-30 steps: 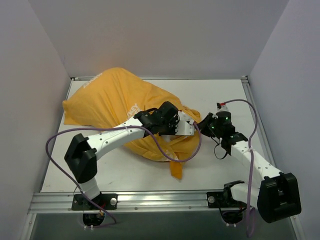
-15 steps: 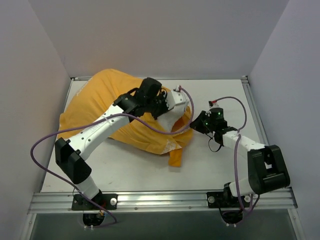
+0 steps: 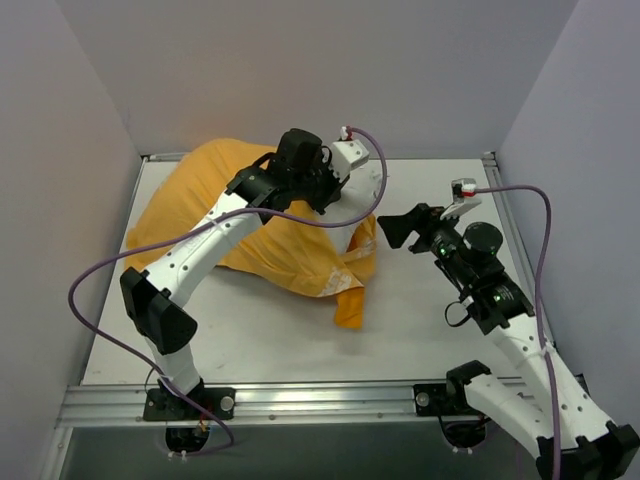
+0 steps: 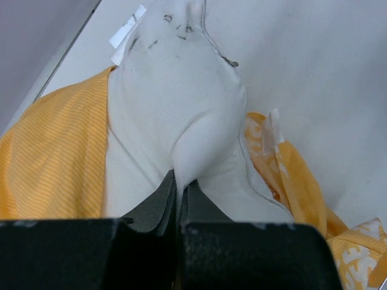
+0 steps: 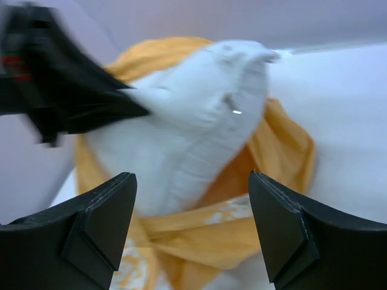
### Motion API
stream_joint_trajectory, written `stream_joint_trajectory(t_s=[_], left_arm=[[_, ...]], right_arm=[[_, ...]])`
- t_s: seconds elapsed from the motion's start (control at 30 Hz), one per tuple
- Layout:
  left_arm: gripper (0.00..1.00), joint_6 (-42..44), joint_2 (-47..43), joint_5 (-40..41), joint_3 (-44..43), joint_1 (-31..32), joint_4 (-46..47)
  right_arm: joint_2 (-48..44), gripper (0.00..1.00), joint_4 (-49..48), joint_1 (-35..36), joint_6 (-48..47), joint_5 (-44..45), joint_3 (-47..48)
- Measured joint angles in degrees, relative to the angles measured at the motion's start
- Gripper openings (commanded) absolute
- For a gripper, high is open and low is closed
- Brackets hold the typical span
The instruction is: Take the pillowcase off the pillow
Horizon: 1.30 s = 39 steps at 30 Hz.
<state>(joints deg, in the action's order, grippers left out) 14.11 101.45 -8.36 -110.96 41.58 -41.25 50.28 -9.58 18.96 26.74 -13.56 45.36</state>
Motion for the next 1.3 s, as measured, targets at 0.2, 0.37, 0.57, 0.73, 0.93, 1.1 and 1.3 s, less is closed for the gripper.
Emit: stream_joint_trajectory(t_s=[0.2, 0.37, 0.57, 0.73, 0.93, 1.1, 1.3], left_arm=[[0.02, -1.1, 3.9, 0.7, -2.2, 0.0, 0.4], [0.02, -1.7, 4.6, 2.0, -3.9, -0.3, 0.7], [0.02, -6.1, 6.1, 1.4, -8.0, -2.8, 0.7], [0.02, -9.1, 8.0, 1.1, -11.6, -5.6, 1.1], [0.02, -9.5, 18.0, 1.7, -28.7, -9.0, -1.7], [0.02, -12.3, 20.6, 1.5, -34.2, -10.1, -3.1], [0.02, -16.7, 20.5, -1.0, -37.2, -11.9, -5.5]], right_arm=[[-4.7, 0.77, -2.9, 11.4, 2.3, -0.2, -6.9], [-0.5, 0.78, -3.5, 22.0, 4.5, 0.6, -14.0], [8.0, 0.0, -10.4, 23.5, 5.2, 2.8, -16.7], [9.0, 0.0, -15.7, 28.3, 4.7, 8.5, -17.7], [5.5, 0.0, -19.1, 45.7, -0.4, 19.9, -15.7], [14.3, 0.0, -25.7, 44.1, -1.8, 20.6, -14.7], [26.0, 0.0, -38.9, 29.4, 2.5, 12.1, -23.6]])
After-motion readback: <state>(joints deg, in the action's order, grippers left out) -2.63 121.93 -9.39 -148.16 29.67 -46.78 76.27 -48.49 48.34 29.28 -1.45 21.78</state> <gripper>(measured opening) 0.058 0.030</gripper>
